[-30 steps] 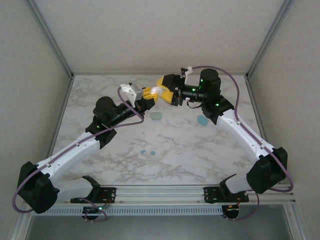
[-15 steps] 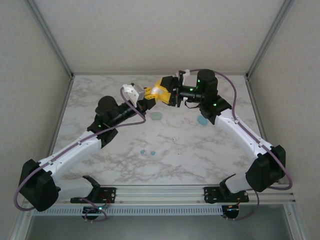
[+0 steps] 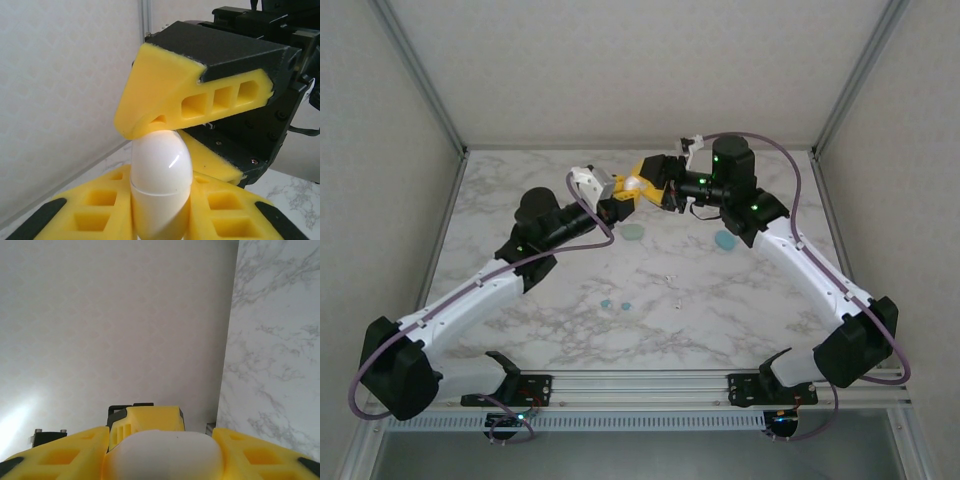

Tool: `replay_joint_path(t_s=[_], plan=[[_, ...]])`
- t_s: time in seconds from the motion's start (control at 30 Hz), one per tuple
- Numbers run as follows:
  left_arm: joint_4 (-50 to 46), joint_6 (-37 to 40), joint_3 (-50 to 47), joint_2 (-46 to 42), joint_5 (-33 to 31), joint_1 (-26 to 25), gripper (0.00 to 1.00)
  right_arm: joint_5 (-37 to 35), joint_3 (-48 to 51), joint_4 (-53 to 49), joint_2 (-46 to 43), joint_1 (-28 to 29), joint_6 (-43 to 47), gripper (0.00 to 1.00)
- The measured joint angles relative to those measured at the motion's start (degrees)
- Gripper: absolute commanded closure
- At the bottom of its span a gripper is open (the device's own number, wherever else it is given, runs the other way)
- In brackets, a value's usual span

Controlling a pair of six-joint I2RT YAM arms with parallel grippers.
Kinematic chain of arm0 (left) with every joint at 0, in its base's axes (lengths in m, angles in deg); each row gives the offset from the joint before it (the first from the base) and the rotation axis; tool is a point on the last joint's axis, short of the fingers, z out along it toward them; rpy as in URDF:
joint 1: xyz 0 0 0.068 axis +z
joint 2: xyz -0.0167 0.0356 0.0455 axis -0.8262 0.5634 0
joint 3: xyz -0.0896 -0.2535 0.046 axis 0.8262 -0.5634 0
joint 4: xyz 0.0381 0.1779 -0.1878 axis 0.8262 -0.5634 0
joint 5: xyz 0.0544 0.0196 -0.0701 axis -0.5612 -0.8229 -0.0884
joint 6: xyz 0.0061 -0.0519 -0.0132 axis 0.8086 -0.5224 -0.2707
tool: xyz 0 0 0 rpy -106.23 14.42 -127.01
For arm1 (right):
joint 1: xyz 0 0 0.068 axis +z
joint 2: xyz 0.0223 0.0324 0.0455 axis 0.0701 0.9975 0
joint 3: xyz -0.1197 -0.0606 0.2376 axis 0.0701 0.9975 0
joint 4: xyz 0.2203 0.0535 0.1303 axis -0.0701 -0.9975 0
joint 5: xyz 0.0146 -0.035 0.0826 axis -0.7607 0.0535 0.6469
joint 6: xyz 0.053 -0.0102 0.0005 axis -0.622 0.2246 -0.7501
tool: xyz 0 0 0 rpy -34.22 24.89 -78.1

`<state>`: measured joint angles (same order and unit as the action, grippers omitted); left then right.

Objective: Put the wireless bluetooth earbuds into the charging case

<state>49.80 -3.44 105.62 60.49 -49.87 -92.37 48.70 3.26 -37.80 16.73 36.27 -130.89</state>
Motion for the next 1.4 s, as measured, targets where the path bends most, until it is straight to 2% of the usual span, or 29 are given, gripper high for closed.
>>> replay_joint_path(t_s=[0.37,0.43,0.53,0.6,0.77,0.87,1.07,1.23,1.4], plan=[[-1.25,-0.46,0.94,1.27,0.17,0.0,0.71,-1.46,-0.04,-1.68,0.0,0.04,2.91,0.46],[-1.36,-0.5,1.01,1.29,0.17,0.0,0.74,-1.46,-0.04,-1.68,0.0,0.04,3.13,0.45],[-1.51,-0.46,1.01,1.29,0.15,0.02,0.81,-1.64,-0.04,-1.7,0.0,0.04,3.23,0.41],[-1.77,-0.44,1.01,1.29,0.13,0.02,0.84,-1.73,-0.04,-1.73,0.0,0.11,3.39,0.34],[-3.26,-0.48,1.05,1.29,0.22,0.0,0.86,-2.03,-0.55,-4.0,-0.07,1.29,7.3,0.23],[-3.72,-0.46,1.05,1.27,0.98,0.0,0.87,-4.57,-2.25,-9.22,-0.87,1.55,13.64,0.21],[-4.5,-0.85,0.9,1.16,6.86,0.44,0.91,-13.97,-2.38,-17.73,-8.17,1.53,34.49,0.27],[-4.11,-2.84,0.04,0.9,11.13,1.11,0.91,-12.94,-0.24,-20.2,-12.02,1.55,49.09,0.28],[-3.87,-3.96,-0.44,0.66,13.7,1.31,0.91,-13.25,-0.22,-23.71,-10.32,1.55,54.47,0.28]])
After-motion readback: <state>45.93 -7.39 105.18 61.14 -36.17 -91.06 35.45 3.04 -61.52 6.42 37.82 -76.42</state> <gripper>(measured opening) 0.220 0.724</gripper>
